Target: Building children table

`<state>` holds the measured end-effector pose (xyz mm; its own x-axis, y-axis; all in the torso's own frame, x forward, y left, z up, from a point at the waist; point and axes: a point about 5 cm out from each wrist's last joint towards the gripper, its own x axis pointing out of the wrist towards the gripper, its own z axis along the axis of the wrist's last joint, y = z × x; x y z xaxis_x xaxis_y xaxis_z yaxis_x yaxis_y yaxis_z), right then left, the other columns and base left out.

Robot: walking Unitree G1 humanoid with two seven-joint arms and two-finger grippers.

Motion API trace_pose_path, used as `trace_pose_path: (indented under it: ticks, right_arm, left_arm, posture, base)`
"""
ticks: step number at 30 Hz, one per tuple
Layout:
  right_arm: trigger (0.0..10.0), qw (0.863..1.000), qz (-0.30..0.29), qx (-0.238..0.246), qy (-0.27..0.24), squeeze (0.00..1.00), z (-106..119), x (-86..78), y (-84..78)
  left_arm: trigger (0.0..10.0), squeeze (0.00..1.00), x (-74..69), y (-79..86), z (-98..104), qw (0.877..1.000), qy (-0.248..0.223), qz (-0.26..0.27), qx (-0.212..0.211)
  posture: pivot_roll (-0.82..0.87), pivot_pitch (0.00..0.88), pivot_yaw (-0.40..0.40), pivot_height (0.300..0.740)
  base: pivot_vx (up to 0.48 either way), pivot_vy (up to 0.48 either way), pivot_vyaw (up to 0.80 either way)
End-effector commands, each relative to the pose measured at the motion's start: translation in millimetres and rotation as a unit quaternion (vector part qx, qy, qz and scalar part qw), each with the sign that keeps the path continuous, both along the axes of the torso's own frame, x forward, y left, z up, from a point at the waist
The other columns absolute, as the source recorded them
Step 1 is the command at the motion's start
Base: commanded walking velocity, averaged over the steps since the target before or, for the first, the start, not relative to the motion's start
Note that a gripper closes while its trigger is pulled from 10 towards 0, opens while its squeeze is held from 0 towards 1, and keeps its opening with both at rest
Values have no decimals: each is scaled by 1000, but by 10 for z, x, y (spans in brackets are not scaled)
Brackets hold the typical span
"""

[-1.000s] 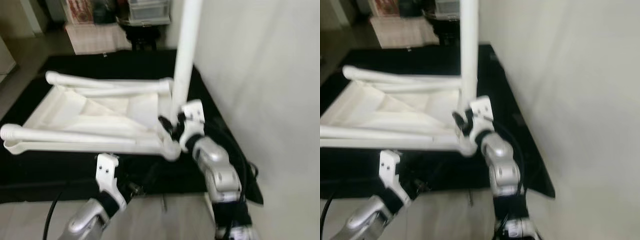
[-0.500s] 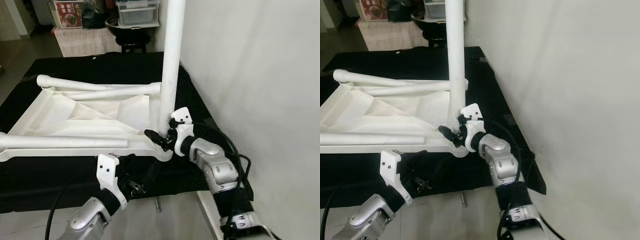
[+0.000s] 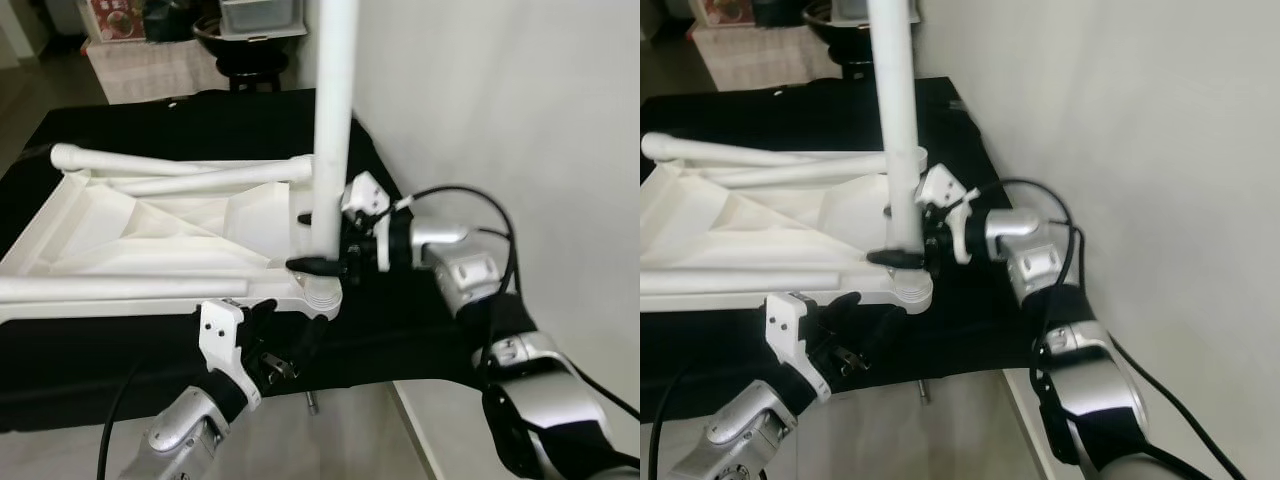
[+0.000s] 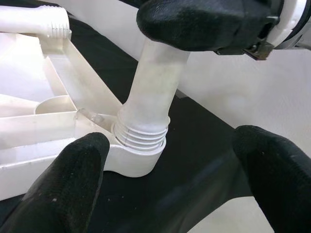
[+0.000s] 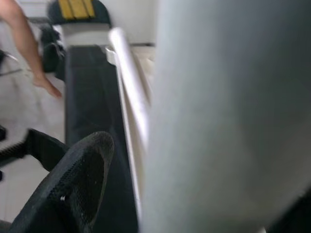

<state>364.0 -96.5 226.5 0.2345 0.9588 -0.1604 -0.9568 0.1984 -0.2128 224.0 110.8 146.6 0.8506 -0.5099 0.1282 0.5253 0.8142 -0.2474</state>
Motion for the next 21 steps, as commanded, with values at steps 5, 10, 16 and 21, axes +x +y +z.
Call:
trace_pose_path:
  ticks: [5,10,16,21]
  right_arm:
    - [0,999,29,-12,15,0,11,17,14]
    - [0,998,58,-15,19,0,-1,14,-4]
    - [0,998,50,-14,22,0,-84,15,-28]
    - [0,998,-53,0,23,0,-228,53,-111]
  left_arm:
    - [10000,0,-14,0,-46,1000,9,5,0]
    - [10000,0,-11,-8,-50,1000,10,4,1]
    - [10000,0,-12,-13,-54,1000,10,3,0]
    - [10000,0,-14,-17,-51,1000,9,4,-1]
  posture:
    - [-3,91,-57,740]
    - [-5,89,-54,740]
    - [-7,86,-53,740]
    - [-10,90,-58,740]
  base:
    - [0,0,0]
    - [0,0,0]
    - [0,0,0]
    - [0,0,0]
